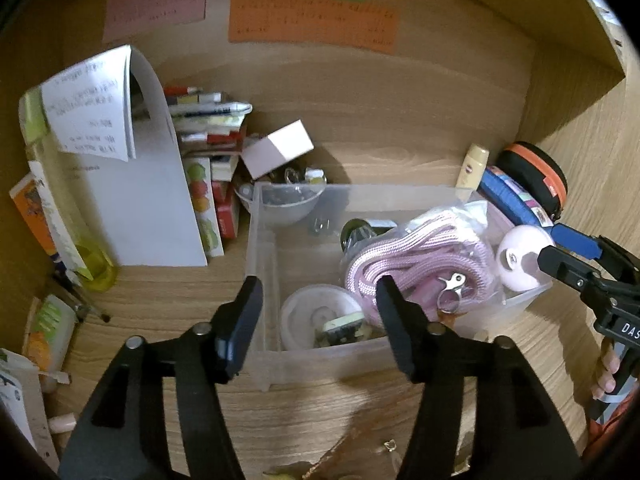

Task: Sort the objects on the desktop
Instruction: 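Lower the headphone into the bin with right gripper while left drops the cube in, then withdraw both grippers from the bin toward the gourd and eraser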

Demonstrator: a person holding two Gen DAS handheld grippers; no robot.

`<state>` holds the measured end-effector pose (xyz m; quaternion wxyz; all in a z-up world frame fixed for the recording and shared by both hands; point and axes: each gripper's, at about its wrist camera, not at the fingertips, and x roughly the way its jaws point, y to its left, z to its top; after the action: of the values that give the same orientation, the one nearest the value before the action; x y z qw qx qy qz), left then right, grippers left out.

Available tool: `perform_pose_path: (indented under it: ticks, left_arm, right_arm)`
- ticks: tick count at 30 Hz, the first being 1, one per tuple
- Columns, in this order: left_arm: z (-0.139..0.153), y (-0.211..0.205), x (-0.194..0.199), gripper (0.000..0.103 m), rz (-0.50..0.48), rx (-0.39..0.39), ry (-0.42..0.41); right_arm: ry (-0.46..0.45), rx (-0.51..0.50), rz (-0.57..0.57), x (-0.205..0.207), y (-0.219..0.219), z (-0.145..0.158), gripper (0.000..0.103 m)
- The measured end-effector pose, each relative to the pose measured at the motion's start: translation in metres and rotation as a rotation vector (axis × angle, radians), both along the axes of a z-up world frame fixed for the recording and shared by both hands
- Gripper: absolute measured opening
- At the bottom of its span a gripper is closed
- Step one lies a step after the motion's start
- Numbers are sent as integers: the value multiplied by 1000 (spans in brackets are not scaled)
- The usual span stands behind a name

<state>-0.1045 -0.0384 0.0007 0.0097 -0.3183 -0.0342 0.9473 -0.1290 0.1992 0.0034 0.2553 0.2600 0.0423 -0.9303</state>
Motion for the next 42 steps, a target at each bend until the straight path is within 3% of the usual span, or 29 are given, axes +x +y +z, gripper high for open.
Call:
perform_pose_path:
  ticks: [4, 6, 16, 24, 36, 42]
  left_arm:
    - [7, 4, 11, 73, 4, -11, 26]
    - [10, 4, 16, 74, 4, -13, 32]
    - [17, -3, 46, 90, 34, 2, 53]
    - [14, -21, 69, 92, 76, 33, 32]
    - [-31, -36, 89, 92, 100, 5, -115]
    - [-52, -36, 91, 92, 68, -33, -224]
  right_arm:
    - [28, -11, -7, 9, 1, 8, 77]
    - [34, -12, -11, 14, 2, 10, 81]
    - [26, 16, -3, 36, 1, 10, 83]
    - [12, -2, -8, 56, 10, 10, 91]
    - [-76, 36, -64, 63, 29, -20, 91]
    - [-196, 60, -45, 59, 34, -44, 91]
